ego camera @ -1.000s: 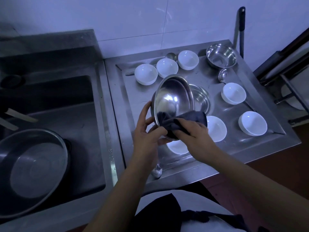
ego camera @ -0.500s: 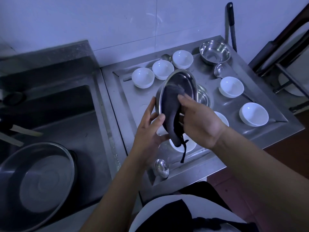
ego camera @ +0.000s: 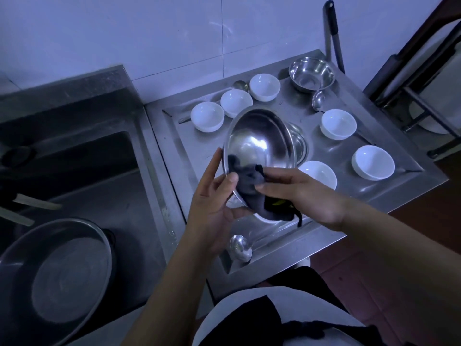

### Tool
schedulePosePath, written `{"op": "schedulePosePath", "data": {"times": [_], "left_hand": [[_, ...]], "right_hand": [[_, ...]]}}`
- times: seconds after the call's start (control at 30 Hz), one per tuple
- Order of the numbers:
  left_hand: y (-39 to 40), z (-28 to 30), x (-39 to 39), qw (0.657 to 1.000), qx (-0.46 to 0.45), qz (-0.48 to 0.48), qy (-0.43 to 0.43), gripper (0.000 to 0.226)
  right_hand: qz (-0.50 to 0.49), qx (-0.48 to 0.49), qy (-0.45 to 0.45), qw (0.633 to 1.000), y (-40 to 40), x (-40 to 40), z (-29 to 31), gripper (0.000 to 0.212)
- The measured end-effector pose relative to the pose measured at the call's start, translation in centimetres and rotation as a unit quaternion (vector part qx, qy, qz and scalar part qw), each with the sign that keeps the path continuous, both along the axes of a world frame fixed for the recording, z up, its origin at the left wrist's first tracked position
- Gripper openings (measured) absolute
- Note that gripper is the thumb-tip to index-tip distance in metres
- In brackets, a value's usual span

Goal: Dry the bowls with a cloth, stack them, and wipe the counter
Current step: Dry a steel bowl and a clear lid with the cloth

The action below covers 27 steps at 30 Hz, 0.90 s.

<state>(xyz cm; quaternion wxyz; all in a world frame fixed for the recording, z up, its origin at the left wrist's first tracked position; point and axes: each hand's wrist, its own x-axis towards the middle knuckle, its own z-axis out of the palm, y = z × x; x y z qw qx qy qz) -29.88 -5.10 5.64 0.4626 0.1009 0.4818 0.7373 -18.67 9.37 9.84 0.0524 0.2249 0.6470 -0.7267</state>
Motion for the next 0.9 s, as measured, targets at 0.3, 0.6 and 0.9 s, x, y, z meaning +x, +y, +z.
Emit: {"op": "schedulePosePath", "data": {"times": [0.3,0.6,0.9], "left_hand": [[-0.3,-0.7,2.4,0.999,-0.034,-0.002,-0.025,0.082],[2.2,0.6,0.9,0.997,-0.05,0.028,0.057,0.08],[2.9,1.2,-0.9,0.99,-0.035,0.138,0.024,0.075]], "right_hand": [[0.263,0.521,-0.111,0.804,3.7,3.0,-2.3,0.037],[0.193,0.807,0.066,0.555,9.8,3.1,-2.6,0.027],[-0.209,0.088,0.024,0.974,11.4,5.5,-2.0,0.022]]}}
